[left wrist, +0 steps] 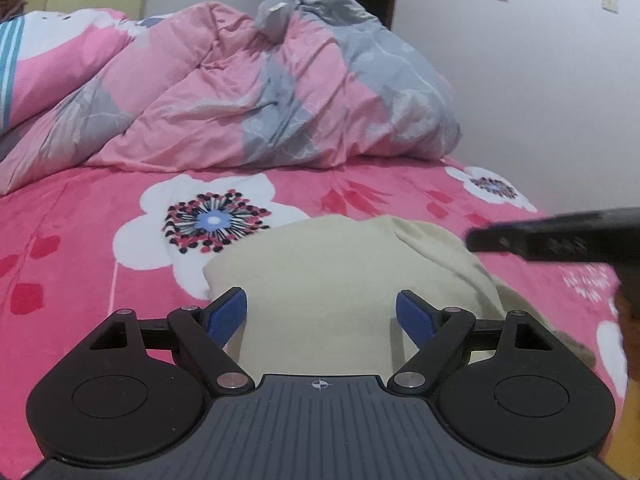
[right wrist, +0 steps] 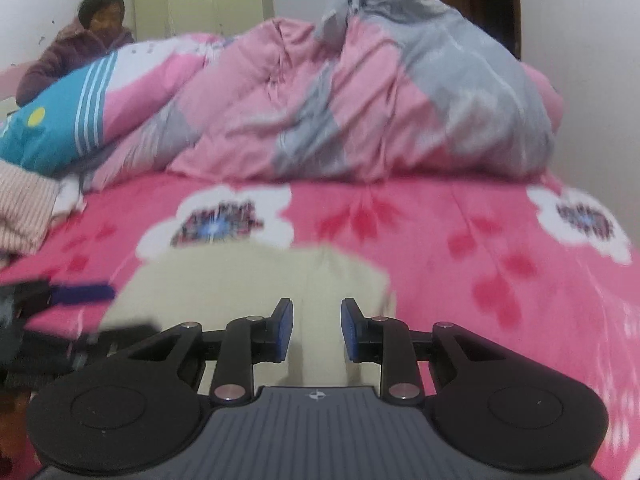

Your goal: Fold clothes

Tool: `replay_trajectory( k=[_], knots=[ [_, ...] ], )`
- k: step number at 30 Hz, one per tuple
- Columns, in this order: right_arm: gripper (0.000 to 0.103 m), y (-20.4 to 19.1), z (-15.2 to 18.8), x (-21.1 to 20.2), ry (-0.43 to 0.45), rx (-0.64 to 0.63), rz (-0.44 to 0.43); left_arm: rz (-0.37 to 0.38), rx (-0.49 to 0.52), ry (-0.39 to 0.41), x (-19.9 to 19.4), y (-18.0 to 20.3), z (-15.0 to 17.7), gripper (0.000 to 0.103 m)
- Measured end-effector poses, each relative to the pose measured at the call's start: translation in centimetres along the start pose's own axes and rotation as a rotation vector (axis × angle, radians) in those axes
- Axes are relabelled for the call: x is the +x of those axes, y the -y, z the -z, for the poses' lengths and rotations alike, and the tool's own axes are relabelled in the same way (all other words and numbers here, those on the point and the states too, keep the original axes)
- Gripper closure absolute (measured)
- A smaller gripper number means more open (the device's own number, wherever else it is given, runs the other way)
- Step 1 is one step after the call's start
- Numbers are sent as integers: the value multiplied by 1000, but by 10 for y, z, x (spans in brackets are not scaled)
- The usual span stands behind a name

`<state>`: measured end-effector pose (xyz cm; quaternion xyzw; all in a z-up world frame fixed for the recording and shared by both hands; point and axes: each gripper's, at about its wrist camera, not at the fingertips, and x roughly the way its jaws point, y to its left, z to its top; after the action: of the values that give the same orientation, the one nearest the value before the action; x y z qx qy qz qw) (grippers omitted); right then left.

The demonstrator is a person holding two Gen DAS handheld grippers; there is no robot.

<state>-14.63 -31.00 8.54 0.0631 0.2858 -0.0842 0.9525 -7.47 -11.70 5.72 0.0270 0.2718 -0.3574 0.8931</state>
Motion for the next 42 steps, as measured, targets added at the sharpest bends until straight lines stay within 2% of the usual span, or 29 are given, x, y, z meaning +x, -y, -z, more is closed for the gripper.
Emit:
replay_trajectory(
  k=[2, 4, 5, 8, 13, 15, 17, 18, 19, 22, 24, 26, 29, 32, 36, 40, 42],
  knots=[
    [74, 3, -5, 31, -48, 3, -19, -26, -19, -18, 4, 0, -5, 16],
    [73, 0, 4, 68, -145, -52, -17, -37, -44, -54, 9, 0, -9, 15],
    [72, -2, 7, 75, -147, -84, -17, -41, -47, -67, 10, 1, -9, 14],
    [71, 0, -2, 60, -150, -70, -15, -66, -16, -81, 11, 8, -8, 5],
    [69, 10, 6, 0, -77, -12, -59, -120, 13, -127, 15, 16, -6, 0],
    [64, 13, 19, -17, -63, -20, -103, -139, 13, -141, 17, 18, -6, 0],
    [48, 12, 37, -13, -108, -59, -91, -149, 9, -142, 17, 20, -5, 0],
    [47, 10, 47, -9, -137, -81, -78, -155, 7, -147, 17, 21, -5, 0],
    [46, 12, 53, -10, -127, -70, -79, -162, 6, -151, 18, 22, -4, 0],
    [45, 35, 52, -17, -104, 65, -125, -186, 10, -154, 17, 26, -3, 0],
    [39, 55, 52, -19, -74, 162, -154, -194, 14, -160, 17, 27, -4, 0],
    [29, 80, 53, -12, -92, 275, -156, -202, 17, -165, 17, 28, -5, 0],
    [28, 111, 58, 8, -166, 453, -211, -214, 3, -171, 18, 29, -5, 0],
    [21, 127, 65, 25, -188, 553, -297, -228, 0, -173, 18, 32, -4, 0],
    [16, 135, 65, 42, -179, 643, -386, -242, 4, -178, 18, 36, -4, 0],
    [14, 133, 59, 52, -198, 629, -421, -247, 14, -178, 17, 38, -4, 0],
    [14, 131, 58, 53, -209, 607, -437, -214, 12, -172, 14, 34, -4, 0]
  ],
)
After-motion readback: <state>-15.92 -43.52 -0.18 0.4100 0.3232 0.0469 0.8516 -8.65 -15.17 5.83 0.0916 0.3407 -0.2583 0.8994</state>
